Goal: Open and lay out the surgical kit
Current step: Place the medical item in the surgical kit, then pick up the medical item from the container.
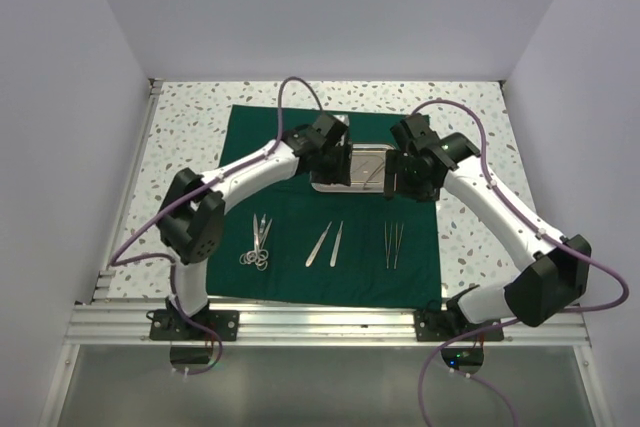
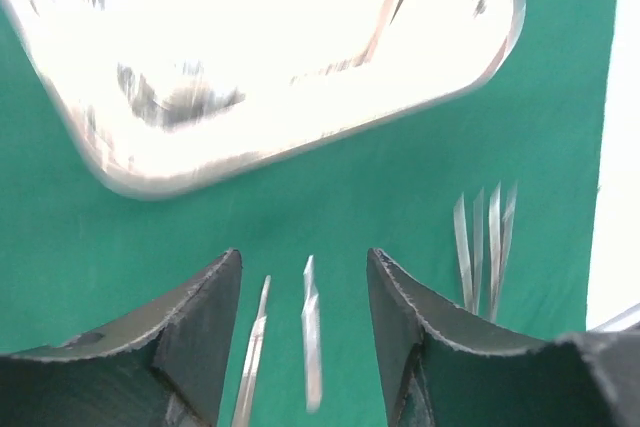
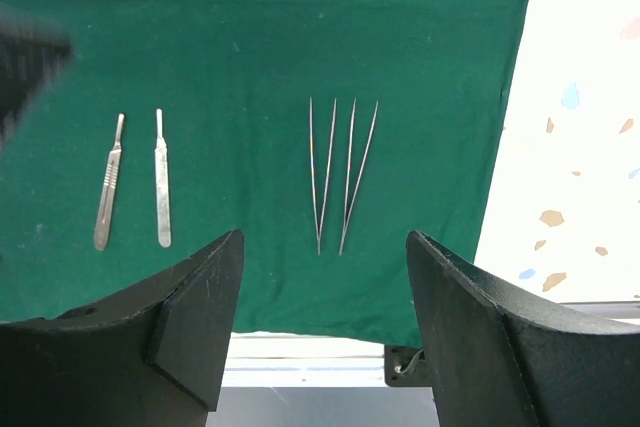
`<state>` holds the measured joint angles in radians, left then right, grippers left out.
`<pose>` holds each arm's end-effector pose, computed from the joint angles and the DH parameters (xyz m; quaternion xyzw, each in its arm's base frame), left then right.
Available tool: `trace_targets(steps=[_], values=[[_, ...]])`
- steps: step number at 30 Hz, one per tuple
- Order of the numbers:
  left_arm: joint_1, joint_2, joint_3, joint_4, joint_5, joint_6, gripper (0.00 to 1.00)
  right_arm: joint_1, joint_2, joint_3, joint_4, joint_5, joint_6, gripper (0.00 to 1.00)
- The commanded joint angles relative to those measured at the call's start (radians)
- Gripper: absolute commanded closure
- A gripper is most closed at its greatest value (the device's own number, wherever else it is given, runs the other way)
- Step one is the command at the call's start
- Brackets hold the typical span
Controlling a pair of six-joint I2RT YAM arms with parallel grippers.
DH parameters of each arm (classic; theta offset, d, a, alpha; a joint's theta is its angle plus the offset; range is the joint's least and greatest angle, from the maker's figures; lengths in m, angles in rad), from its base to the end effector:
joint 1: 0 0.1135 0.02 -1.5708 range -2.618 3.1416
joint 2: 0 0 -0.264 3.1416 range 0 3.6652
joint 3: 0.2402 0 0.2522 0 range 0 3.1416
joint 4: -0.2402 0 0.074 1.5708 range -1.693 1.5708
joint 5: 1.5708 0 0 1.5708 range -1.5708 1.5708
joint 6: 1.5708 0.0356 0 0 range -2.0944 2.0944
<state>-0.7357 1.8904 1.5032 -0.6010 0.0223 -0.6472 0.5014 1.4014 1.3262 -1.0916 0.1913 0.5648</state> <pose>0.3054 -0.2776 0.2357 0.0456 0.9567 -0.1914 0.2144 0.2375 0.1224 0.3150 0.0501 0.9741 0.0209 0.2195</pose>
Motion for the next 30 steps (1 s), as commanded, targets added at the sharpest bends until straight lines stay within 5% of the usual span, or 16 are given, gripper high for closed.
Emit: trace_targets(steps=[1,9,19,23,30], values=[[-0.004,0.119,0.185,-0.048,-0.076,0.095,0.44,-0.006,-0.042,0.005,-0.014,0.022,0.017,0.31],[-0.004,0.424,0.529,-0.118,-0.168,0.245,0.47,-0.006,-0.048,0.021,-0.05,0.059,0.03,0.3],[-0.004,0.599,0.696,-0.155,-0.205,0.299,0.46,-0.007,-0.03,0.027,-0.074,0.073,0.03,0.3],[-0.004,0.581,0.635,-0.195,-0.17,0.265,0.47,-0.009,-0.007,0.05,-0.073,0.076,0.027,0.3],[-0.002,0.4,0.306,-0.181,-0.044,0.196,0.49,-0.009,0.011,0.048,-0.054,0.06,0.027,0.3]])
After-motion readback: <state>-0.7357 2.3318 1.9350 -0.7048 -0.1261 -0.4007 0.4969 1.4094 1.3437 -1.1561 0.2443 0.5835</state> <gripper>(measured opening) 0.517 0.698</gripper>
